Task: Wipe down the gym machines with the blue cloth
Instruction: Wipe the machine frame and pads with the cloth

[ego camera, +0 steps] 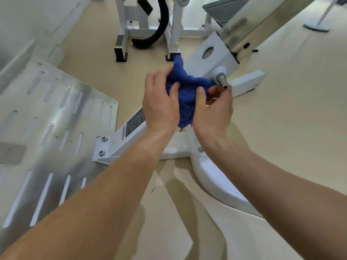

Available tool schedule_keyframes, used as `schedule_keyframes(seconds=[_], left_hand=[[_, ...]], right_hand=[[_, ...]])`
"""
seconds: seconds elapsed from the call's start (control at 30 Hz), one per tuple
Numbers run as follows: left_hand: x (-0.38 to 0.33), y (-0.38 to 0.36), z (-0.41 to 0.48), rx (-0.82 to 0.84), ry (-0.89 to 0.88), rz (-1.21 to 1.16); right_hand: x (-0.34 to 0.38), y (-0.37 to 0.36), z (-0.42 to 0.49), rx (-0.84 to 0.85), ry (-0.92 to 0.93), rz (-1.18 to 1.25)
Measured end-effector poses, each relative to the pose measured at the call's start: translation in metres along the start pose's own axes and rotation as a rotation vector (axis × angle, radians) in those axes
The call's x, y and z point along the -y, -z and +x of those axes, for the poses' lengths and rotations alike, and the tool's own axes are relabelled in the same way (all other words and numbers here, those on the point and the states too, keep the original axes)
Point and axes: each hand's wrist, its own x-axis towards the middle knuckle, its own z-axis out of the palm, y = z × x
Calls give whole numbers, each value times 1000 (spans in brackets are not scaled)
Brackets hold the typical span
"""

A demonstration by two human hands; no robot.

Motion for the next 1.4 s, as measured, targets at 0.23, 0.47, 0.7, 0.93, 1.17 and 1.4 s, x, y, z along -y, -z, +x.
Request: schedule_keyframes(seconds=[0.23,0.47,0.7,0.93,1.17,1.4], left_hand=[[18,29,6,595,-226,211],[21,26,22,633,-330,281],[20,7,33,614,-417,159],[33,34,37,666,-265,201],[25,14,64,685,-71,-5],[33,5,44,774,-19,-54]], right_hand=[[3,-18,-24,-44,-264,31],[12,-16,-24,-129,-292,56],[3,-10,-12,-172,-229,64],[13,-21,-64,5,141,-213],[36,6,-29,351,695,-1170],[94,27,31,525,777,-1668]])
